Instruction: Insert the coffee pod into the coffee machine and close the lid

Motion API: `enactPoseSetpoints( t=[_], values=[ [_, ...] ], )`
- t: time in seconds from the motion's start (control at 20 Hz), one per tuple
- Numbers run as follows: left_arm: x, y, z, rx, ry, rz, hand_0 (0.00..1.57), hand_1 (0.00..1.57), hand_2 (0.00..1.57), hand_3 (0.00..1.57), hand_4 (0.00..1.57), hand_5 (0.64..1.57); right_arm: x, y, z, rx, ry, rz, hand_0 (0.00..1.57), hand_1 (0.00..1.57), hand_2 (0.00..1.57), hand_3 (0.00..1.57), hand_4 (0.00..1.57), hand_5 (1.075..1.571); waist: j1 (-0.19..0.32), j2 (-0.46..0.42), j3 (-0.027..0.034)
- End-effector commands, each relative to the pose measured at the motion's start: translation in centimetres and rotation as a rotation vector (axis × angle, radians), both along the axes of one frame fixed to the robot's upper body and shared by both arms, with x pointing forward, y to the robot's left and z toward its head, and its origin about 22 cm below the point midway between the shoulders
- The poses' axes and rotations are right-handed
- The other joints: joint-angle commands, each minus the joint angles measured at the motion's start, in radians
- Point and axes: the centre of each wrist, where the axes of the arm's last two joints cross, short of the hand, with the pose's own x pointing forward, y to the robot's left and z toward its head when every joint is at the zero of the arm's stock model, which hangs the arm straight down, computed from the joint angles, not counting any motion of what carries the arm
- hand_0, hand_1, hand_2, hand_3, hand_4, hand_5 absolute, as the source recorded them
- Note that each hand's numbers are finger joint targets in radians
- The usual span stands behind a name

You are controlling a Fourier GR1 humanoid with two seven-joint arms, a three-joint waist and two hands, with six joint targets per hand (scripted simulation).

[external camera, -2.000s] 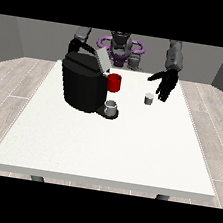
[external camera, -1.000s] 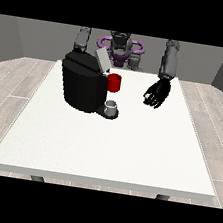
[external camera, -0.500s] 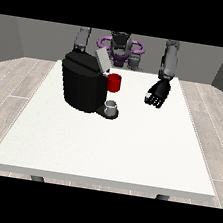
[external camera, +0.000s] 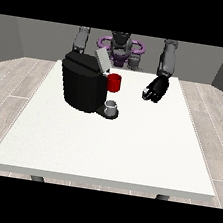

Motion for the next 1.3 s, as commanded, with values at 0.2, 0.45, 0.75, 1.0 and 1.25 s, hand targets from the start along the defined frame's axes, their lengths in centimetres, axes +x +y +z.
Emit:
enactPoseSetpoints(
  t=[0.2, 0.45, 0.75, 1.0, 1.25],
  values=[
    [1.7, -3.9, 2.7, -0.08, 0.075, -0.084, 1.41, 1.41, 1.4, 1.31, 0.51, 1.571, -0.5, -1.6, -3.4, -0.02, 0.089, -0.078, 0.0, 0.0, 0.0, 0.0, 0.0, 1.571, 0.048, -0.104, 0.0006],
    [3.3, -2.9, 6.6, -0.108, 0.064, -0.089, 1.42, 1.42, 1.4, 1.33, 0.53, 1.571, -0.5, 0.2, -2.9, -0.05, 0.09, -0.036, 0.0, 0.0, 0.0, 0.0, 0.0, 1.571, -0.007, -0.104, 0.0001],
    [3.9, -7.2, 8.8, -0.081, 0.089, -0.171, 1.34, 1.34, 1.37, 1.35, 0.56, 1.571, 1.0, 0.2, -2.0, -0.031, 0.127, -0.028, 0.0, 0.0, 0.0, 0.0, 0.0, 1.571, 0.019, -0.175, 0.0001],
    [4.7, -4.7, 11.9, -0.132, 0.034, -0.121, 1.42, 1.42, 1.42, 1.38, 0.54, 1.571, -0.9, 2.0, -2.5, 0.009, 0.067, 0.032, 0.0, 0.0, 0.0, 0.0, 0.0, 1.571, -0.05, -0.146, 0.0001],
    [5.5, -7.0, 14.8, -0.181, 0.047, -0.113, 1.23, 1.23, 1.26, 1.27, 0.5, 1.571, 1.7, -0.3, 0.0, -0.016, 0.034, 0.007, 0.0, 0.0, 0.0, 0.0, 0.0, 1.571, -0.044, -0.129, 0.0003]
  ],
)
